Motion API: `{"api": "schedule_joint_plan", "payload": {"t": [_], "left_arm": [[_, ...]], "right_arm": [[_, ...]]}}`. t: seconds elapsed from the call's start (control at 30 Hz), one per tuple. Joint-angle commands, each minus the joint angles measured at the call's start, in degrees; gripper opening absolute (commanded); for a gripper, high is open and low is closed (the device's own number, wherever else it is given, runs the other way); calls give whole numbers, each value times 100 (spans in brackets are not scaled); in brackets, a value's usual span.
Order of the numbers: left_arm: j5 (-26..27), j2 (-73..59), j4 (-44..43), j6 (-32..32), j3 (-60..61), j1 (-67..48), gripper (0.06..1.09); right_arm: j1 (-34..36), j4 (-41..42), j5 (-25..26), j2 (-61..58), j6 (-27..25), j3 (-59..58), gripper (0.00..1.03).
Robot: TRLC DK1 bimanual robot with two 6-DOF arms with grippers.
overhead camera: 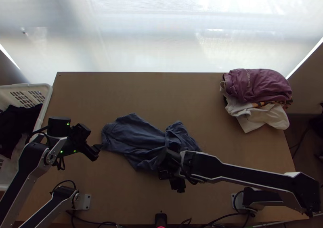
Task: Fold the t-shirt
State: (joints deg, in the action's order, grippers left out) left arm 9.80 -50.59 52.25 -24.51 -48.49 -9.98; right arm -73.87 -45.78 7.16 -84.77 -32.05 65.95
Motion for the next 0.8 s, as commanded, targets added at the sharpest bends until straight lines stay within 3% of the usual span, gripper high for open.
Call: {"api": "schedule_joint_plan", "payload": {"t": [0.0,0.13,0.23,0.67,0.77], "left_arm": [[-5,102,-338,-45,226,145,104],[-13,67,-470,-98,375,216,104],[-5,75,-505,-168,428,330,104],[4,75,-716,-238,692,488,104],[4,75,-742,-238,718,488,104]], "right_arm": [[-225,482,128,-48,-126,-47,92],[-216,816,128,-250,-161,-118,92],[-216,1010,119,-303,-205,-135,84],[-207,1783,128,-540,-504,-733,83],[-198,1941,137,-540,-600,-909,78]]}}
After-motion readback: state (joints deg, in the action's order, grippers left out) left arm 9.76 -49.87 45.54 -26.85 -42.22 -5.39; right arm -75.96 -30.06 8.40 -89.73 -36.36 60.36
